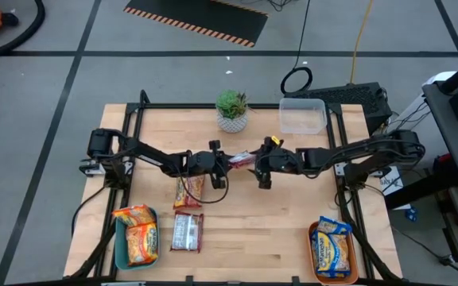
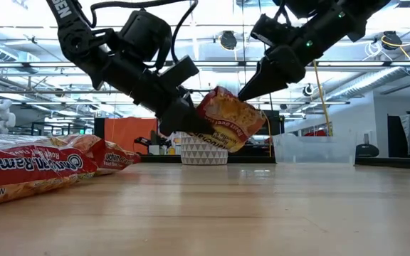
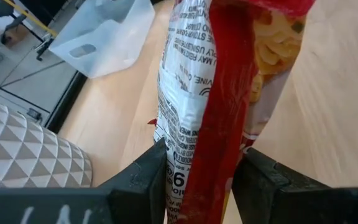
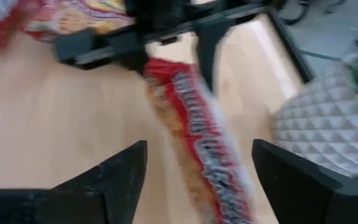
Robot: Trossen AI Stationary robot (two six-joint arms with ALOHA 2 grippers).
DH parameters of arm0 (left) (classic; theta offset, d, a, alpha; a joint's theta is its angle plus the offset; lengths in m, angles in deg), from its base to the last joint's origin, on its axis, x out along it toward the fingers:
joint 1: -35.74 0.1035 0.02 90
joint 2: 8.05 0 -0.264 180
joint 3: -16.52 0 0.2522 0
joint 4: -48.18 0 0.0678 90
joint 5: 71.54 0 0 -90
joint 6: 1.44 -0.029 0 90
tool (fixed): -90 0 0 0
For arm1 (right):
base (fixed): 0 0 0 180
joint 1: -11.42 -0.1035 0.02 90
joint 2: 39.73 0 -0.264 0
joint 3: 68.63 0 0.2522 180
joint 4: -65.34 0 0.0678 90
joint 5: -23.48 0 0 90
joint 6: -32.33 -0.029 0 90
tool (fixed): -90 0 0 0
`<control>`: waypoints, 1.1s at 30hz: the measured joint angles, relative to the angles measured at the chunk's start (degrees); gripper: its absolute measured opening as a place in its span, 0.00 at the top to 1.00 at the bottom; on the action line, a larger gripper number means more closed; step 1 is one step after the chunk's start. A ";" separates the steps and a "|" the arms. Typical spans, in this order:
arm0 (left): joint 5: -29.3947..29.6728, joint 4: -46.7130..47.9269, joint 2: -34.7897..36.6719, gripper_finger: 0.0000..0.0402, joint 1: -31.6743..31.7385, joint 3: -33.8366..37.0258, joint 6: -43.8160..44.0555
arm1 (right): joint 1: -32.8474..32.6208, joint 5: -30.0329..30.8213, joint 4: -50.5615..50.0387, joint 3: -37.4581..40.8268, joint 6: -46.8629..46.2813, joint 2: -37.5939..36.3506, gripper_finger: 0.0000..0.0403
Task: Sort Maruchan noodles
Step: Put the top red noodle pack into the transparent bin
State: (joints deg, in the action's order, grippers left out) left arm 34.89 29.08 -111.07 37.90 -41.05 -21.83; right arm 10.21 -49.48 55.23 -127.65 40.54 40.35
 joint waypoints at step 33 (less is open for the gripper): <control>-0.79 0.39 0.00 0.61 -1.20 -0.33 0.92 | 0.44 -0.58 12.08 0.02 11.14 10.99 0.63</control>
State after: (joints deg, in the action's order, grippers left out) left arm 34.10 29.46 -111.07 36.69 -41.38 -20.90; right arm 10.65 -50.06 67.31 -127.63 51.68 51.33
